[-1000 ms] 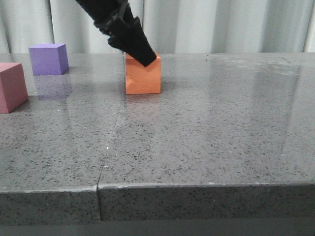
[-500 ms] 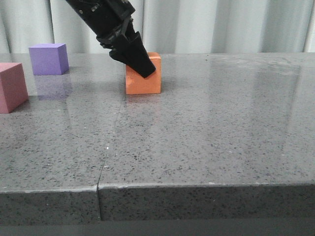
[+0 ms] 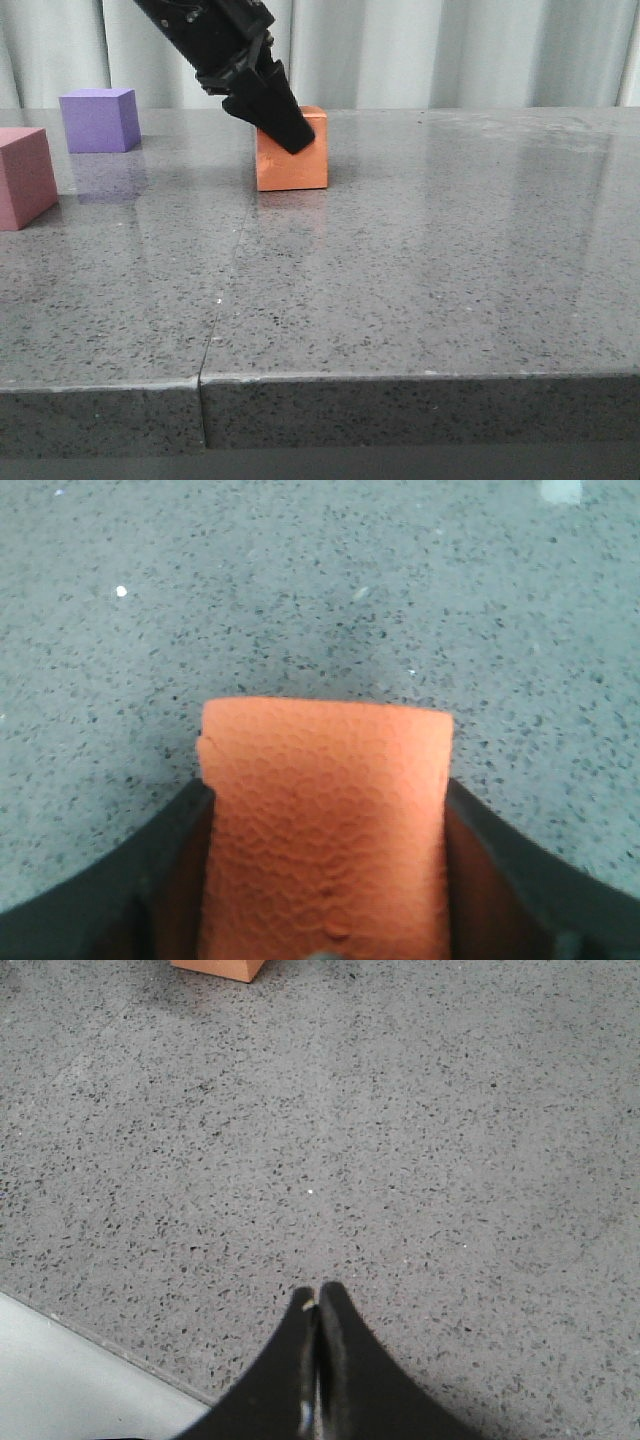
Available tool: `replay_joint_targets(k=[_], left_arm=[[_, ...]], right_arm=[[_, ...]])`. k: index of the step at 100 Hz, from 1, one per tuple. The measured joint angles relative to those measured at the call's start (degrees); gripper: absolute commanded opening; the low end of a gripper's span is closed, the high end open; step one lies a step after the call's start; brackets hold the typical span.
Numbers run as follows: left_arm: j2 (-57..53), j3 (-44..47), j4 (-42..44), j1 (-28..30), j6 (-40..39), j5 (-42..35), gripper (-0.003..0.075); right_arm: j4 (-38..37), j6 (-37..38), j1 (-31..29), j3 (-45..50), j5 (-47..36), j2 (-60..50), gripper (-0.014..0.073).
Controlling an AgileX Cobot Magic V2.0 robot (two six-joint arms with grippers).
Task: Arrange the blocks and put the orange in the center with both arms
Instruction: 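Lower the left gripper onto the orange cube and close on it, then lift the orange cube with the left gripper and carry it toward the purple cube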
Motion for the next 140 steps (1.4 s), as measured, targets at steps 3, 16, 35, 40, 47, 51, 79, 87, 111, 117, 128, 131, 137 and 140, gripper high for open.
replay_joint_targets(k=[3, 16, 35, 40, 47, 51, 79, 87, 111, 117, 128, 131, 137, 140], left_arm=[[-0.1, 0.0, 0.5, 0.0, -1.1, -0.6, 0.0144], [-1.4, 0.0, 4.1, -0.1, -8.8, -3.6, 0.0144], [-4.6, 0.0, 12.0, -0.1, -24.5, -5.3, 0.0148], [-5.5, 0.0, 14.2, -0.1, -29.2, -5.3, 0.0148], [-6.5, 0.0, 17.5, -0.1, -36.5, -5.3, 0.0148], [-6.8, 0.0, 19.0, 0.1, -40.8, -5.3, 0.0148], [-8.6, 0.0, 25.6, 3.6, -58.1, -1.8, 0.0148], [-8.6, 0.0, 28.0, 4.5, -60.2, 0.3, 0.0148], [-9.2, 0.0, 35.0, 7.4, -67.6, 3.8, 0.0148], [-9.2, 0.0, 36.7, 8.1, -69.4, 4.9, 0.0148], [-9.2, 0.0, 39.3, 9.7, -72.5, 5.9, 0.0148], [-9.2, 0.1, 39.9, 10.1, -73.1, 5.9, 0.0148], [-9.3, 0.6, 40.8, 10.8, -74.2, 5.9, 0.0148], [-9.3, 1.1, 41.1, 11.2, -74.9, 5.9, 0.0148]], right_arm=[[0.0, 0.0, 0.0, 0.0, 0.0, 0.0, -0.0068], [0.0, 0.0, 0.0, 0.0, 0.0, 0.0, -0.0068], [0.0, 0.0, 0.0, 0.0, 0.0, 0.0, -0.0068], [0.0, 0.0, 0.0, 0.0, 0.0, 0.0, -0.0068], [0.0, 0.0, 0.0, 0.0, 0.0, 0.0, -0.0068], [0.0, 0.0, 0.0, 0.0, 0.0, 0.0, -0.0068], [0.0, 0.0, 0.0, 0.0, 0.0, 0.0, -0.0068], [0.0, 0.0, 0.0, 0.0, 0.0, 0.0, -0.0068], [0.0, 0.0, 0.0, 0.0, 0.0, 0.0, -0.0068], [0.0, 0.0, 0.0, 0.0, 0.0, 0.0, -0.0068], [0.0, 0.0, 0.0, 0.0, 0.0, 0.0, -0.0068], [0.0, 0.0, 0.0, 0.0, 0.0, 0.0, -0.0068], [0.0, 0.0, 0.0, 0.0, 0.0, 0.0, -0.0068], [0.0, 0.0, 0.0, 0.0, 0.0, 0.0, -0.0068]])
